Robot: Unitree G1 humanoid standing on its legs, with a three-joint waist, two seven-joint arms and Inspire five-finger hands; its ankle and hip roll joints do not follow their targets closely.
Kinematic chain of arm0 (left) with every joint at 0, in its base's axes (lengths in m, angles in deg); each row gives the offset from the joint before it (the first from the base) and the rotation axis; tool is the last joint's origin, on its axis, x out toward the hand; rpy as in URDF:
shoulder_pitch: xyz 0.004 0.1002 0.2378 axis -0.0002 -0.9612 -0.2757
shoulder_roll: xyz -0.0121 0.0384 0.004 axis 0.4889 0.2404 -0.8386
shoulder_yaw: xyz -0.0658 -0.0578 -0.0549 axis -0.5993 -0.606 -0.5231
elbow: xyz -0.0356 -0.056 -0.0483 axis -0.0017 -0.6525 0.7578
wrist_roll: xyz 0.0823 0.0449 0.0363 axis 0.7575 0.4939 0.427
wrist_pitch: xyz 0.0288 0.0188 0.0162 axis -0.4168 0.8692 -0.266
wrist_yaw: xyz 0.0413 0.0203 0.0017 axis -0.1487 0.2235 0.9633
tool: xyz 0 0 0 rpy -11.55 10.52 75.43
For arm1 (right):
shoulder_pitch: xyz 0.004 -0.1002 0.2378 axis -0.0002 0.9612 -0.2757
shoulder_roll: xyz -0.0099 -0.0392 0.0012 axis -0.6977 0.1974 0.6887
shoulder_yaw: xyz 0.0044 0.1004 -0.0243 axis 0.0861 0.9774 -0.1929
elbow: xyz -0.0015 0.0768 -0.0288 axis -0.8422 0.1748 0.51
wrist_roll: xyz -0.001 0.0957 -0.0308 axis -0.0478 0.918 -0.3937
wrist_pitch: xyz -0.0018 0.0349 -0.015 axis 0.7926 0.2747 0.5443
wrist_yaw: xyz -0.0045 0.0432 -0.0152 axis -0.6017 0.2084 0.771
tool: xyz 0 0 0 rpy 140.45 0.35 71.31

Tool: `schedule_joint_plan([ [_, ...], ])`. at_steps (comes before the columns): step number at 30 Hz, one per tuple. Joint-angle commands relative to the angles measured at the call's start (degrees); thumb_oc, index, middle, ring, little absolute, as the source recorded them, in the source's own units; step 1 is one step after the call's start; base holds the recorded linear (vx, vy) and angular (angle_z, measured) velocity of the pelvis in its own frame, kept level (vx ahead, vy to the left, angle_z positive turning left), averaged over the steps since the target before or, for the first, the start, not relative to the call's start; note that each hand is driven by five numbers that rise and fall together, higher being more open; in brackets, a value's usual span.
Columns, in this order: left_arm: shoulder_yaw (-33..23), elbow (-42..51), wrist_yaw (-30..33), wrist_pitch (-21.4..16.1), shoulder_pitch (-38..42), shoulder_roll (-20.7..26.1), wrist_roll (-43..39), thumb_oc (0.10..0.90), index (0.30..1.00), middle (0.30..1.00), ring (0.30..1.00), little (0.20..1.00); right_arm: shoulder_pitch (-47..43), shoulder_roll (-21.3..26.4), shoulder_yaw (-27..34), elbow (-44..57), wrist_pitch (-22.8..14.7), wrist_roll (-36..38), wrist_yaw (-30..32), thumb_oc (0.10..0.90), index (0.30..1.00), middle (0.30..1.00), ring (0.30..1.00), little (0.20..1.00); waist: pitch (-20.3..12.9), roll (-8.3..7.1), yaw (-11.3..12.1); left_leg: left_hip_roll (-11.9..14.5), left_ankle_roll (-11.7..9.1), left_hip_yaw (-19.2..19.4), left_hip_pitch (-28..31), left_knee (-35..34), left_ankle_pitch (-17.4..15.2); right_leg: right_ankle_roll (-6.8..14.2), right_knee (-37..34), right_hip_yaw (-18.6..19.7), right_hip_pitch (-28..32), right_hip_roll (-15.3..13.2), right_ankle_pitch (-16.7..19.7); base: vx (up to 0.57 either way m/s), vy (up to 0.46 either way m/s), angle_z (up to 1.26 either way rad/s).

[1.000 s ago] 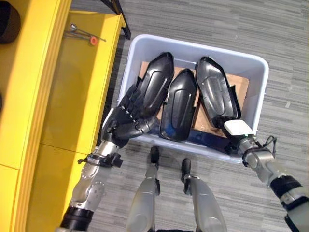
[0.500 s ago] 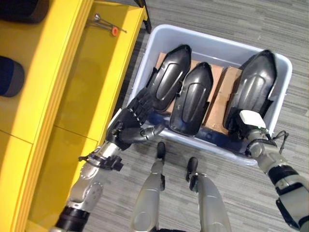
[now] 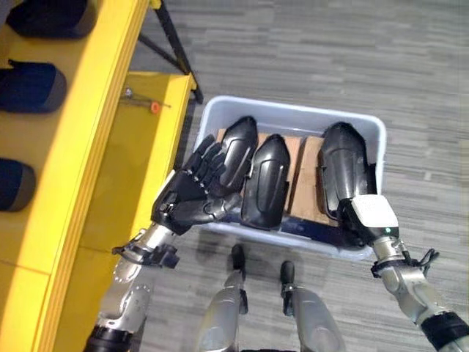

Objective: Move parts from the plastic box to the shelf.

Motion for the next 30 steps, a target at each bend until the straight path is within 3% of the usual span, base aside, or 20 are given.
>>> schedule_joint_plan([
  [1, -3.15, 5.63, -2.99, -3.73, -0.29, -0.97, -4.66, 0.900, 1.000, 1.000, 1.000, 1.000, -3.78, 3.80, 4.51, 8.28, -3.66, -0.89, 2.09, 0.400, 0.300, 0.300, 0.300, 0.300, -6.41, -3.63, 0.09, -0.61, -0.88, 0.19, 4.28, 0.86, -7.96, 2.15, -6.41, 1.33, 3.53, 0.29, 0.97, 0.13, 0.043, -0.08],
  [7, -5.07, 5.35, -3.97, -1.75, -4.16, -2.49, -5.57, 0.900, 1.000, 1.000, 1.000, 1.000, 0.85, 5.17, 14.52, 22.23, -9.62, 4.42, -1.43, 0.400, 0.300, 0.300, 0.300, 0.300, -12.79, -5.36, -0.71, -0.67, -0.89, 0.75, 8.03, 0.51, -9.68, 2.50, -9.53, 2.56, 7.82, 0.33, 1.73, 0.16, 0.049, -0.07],
  [10, -5.83, 5.06, -3.92, -1.81, -5.49, -3.10, -4.94, 0.900, 1.000, 1.000, 1.000, 1.000, 2.35, 4.74, 16.32, 24.96, -11.42, 5.32, -3.45, 0.400, 0.300, 0.300, 0.300, 0.300, -14.58, -5.58, -0.72, -0.86, -0.90, 0.93, 9.21, 0.24, -10.12, 2.66, -10.74, 2.77, 8.93, 0.24, 2.21, 0.09, 0.040, -0.01],
  [13, -6.75, 4.19, -1.84, -1.84, -6.59, -3.77, -4.56, 0.900, 1.000, 1.000, 1.000, 1.000, 2.98, 4.19, 16.57, 26.79, -11.62, 6.43, -4.71, 0.400, 0.300, 0.300, 0.300, 0.300, -16.29, -5.77, -0.57, -1.06, -0.83, 1.13, 10.58, -0.08, -10.60, 2.62, -12.05, 2.80, 10.26, 0.22, 2.56, 0.07, 0.032, 0.01],
  [19, -8.71, 2.08, 0.16, -2.54, -9.49, -5.45, -3.94, 0.900, 1.000, 1.000, 1.000, 1.000, 4.06, -0.17, 16.21, 28.80, -12.70, 18.11, -10.34, 0.400, 0.300, 0.300, 0.300, 0.300, -18.00, -5.84, 0.47, -0.91, -0.98, -0.39, 11.96, -0.81, -10.82, 1.96, -12.93, 2.18, 12.23, 0.47, 1.84, 0.03, -0.036, 0.03],
  [22, -9.66, 0.52, -0.78, -5.20, -12.73, -6.20, -5.43, 0.900, 1.000, 1.000, 1.000, 1.000, 3.78, -1.67, 14.35, 30.64, -13.67, 22.12, -15.48, 0.400, 0.300, 0.300, 0.300, 0.300, -17.56, -5.37, 1.88, -0.12, -1.89, -1.55, 10.55, -0.88, -9.47, 1.10, -12.99, 0.87, 12.91, 0.95, 0.90, 0.00, -0.057, 0.04],
  [23, -9.78, 0.39, -1.64, -5.68, -13.04, -6.27, -6.34, 0.900, 1.000, 1.000, 1.000, 1.000, 3.83, -1.85, 14.17, 30.88, -13.33, 22.81, -16.02, 0.400, 0.300, 0.300, 0.300, 0.300, -17.40, -5.25, 1.99, 0.10, -2.08, -1.13, 10.11, -0.82, -9.15, 0.98, -12.87, 0.35, 12.91, 0.98, 0.71, -0.08, -0.006, 0.06],
  [25, -9.65, -0.50, -5.70, -5.98, -12.90, -6.48, -7.98, 0.900, 1.000, 1.000, 1.000, 1.000, 6.13, -2.57, 15.62, 32.40, -11.70, 24.85, -16.86, 0.400, 0.300, 0.300, 0.300, 0.300, -16.90, -5.00, 0.68, 2.13, -2.70, 7.39, 7.57, 1.71, -8.91, 0.68, -12.22, -4.57, 12.32, 0.20, 0.09, -0.21, 0.084, 0.97],
  [26, -9.12, -0.26, -5.98, -6.74, -12.72, -6.49, -8.48, 0.900, 1.000, 1.000, 1.000, 1.000, 7.21, -2.55, 16.07, 32.15, -13.32, 24.75, -16.46, 0.400, 0.300, 0.300, 0.300, 0.300, -16.81, -5.16, 0.00, 2.79, -2.45, 9.28, 7.33, 4.23, -10.43, 0.61, -11.17, -5.98, 11.42, -0.68, -0.15, -0.28, 0.216, 1.64],
  [28, -8.34, 0.69, -4.59, -8.15, -12.53, -6.59, -7.72, 0.900, 1.000, 1.000, 1.000, 1.000, 7.94, -2.51, 16.26, 31.60, -14.97, 25.44, -14.67, 0.400, 0.300, 0.300, 0.300, 0.300, -17.25, -6.01, -0.81, 2.92, -1.32, 10.58, 9.03, 7.25, -13.57, 0.81, -10.51, -6.56, 10.19, -2.18, 0.68, -0.22, 0.283, 0.95],
  [30, -7.35, 1.24, -2.87, -8.63, -12.16, -6.14, -3.55, 0.900, 1.000, 1.000, 1.000, 1.000, 8.50, -2.97, 16.82, 31.15, -15.98, 26.30, -12.20, 0.400, 0.300, 0.300, 0.300, 0.300, -18.76, -6.50, -1.51, 3.69, -1.40, 11.69, 12.19, 9.05, -13.57, 0.82, -11.64, -7.32, 10.37, -2.46, 1.82, -0.16, 0.337, 0.40],
])
